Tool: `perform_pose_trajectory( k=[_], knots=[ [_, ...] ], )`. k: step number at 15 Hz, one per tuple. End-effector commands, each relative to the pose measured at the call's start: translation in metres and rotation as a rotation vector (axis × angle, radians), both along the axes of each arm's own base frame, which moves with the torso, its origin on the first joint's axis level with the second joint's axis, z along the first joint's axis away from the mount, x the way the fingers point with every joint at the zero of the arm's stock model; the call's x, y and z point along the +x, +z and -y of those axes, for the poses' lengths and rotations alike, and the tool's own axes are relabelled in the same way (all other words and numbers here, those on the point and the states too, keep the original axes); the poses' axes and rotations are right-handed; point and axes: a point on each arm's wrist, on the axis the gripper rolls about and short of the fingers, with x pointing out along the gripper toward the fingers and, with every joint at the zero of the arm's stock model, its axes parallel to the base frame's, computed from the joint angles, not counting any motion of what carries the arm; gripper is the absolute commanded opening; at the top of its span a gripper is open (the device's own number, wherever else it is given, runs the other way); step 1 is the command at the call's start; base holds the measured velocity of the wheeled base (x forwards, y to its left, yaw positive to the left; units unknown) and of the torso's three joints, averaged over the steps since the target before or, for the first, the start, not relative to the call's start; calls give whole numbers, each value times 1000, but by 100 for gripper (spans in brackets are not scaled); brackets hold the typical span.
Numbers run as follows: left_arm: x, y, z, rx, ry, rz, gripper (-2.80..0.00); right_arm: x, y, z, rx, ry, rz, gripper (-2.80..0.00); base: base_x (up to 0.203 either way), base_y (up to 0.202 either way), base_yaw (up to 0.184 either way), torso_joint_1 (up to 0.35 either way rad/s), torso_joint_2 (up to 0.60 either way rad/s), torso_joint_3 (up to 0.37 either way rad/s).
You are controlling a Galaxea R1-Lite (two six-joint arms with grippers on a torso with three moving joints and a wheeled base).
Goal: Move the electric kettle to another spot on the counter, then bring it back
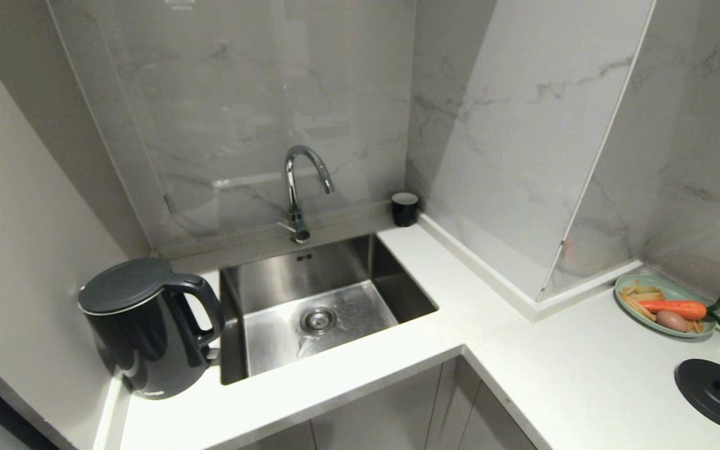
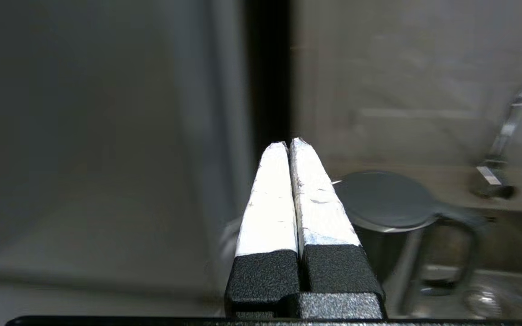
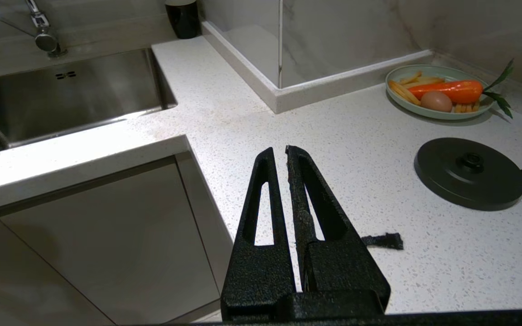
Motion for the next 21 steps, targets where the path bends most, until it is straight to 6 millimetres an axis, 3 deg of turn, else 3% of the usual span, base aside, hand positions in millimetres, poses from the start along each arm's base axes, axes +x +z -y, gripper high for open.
perform_pose_trajectory(
  k=[1, 4, 6, 8, 11, 16, 21],
  knots=[
    [-44, -11, -9, -6, 84, 47, -280, 0, 0, 0, 0, 0, 0, -280, 0, 0, 0, 0, 0, 0],
    [-64, -20, -9, 11, 186, 14, -280, 0, 0, 0, 0, 0, 0, -280, 0, 0, 0, 0, 0, 0],
    [-71, -31, -6, 38, 128, 42, -280, 0, 0, 0, 0, 0, 0, -280, 0, 0, 0, 0, 0, 0],
    [-79, -59, -4, 100, 13, 54, -280, 0, 0, 0, 0, 2, 0, -280, 0, 0, 0, 0, 0, 0],
    [-67, -100, 0, 127, -179, -88, -280, 0, 0, 0, 0, 0, 0, -280, 0, 0, 0, 0, 0, 0],
    [-67, -114, 5, -3, -474, -224, -280, 0, 0, 0, 0, 1, 1, -280, 0, 0, 0, 0, 0, 0],
    [-64, -122, 7, -14, -534, -255, -280, 0, 0, 0, -2, 2, 0, -280, 0, 0, 0, 0, 0, 0]
  ],
)
